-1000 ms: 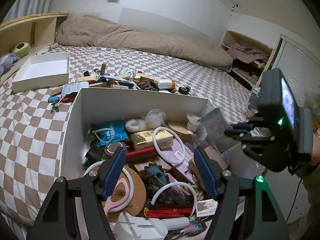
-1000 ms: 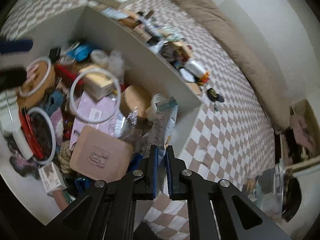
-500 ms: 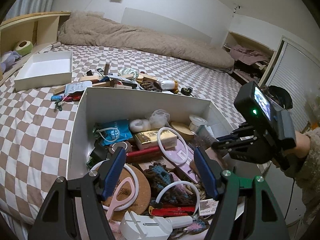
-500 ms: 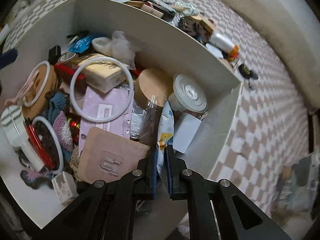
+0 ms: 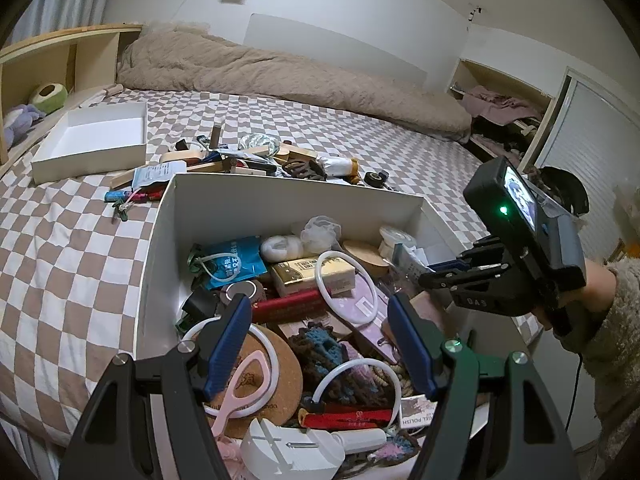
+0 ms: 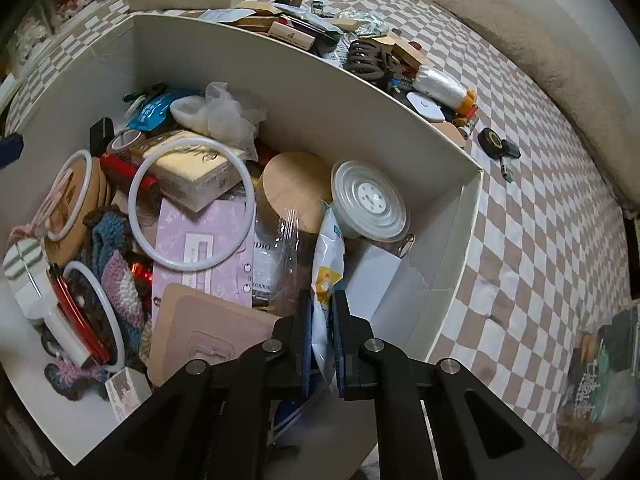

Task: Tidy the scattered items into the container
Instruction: 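Lower the sachet into the white box and open the right gripper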

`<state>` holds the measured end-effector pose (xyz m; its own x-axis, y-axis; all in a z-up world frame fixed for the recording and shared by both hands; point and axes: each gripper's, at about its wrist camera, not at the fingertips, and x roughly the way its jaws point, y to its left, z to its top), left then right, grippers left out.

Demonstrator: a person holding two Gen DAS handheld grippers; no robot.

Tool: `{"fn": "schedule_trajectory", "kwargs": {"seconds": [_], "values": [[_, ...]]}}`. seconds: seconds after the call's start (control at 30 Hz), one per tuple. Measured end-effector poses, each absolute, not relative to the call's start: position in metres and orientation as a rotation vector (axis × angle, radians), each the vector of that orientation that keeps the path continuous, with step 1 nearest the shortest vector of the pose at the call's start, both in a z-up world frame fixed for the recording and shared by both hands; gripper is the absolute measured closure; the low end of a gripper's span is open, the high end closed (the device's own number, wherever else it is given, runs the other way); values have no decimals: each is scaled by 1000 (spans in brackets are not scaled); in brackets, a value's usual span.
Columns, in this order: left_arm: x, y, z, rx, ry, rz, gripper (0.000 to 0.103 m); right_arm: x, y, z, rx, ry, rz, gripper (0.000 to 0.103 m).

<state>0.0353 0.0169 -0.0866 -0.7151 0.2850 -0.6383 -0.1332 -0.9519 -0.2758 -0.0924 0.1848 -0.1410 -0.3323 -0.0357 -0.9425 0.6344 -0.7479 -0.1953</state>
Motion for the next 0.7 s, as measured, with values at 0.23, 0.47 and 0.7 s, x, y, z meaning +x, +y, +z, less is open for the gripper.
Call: {"fn": "schedule_trajectory", "kwargs": {"seconds": [0.23, 0.47, 0.7], "values": [[36, 20, -85, -1058, -301, 2707, 33, -76, 198, -124, 1386, 648, -2155, 89], [38, 22, -81, -1064, -283, 2721, 33, -51, 201, -107, 1234, 529, -2198, 14], [42, 24, -77, -1061, -272, 2737, 31, -34, 203, -90, 1118, 442, -2278, 13]]}}
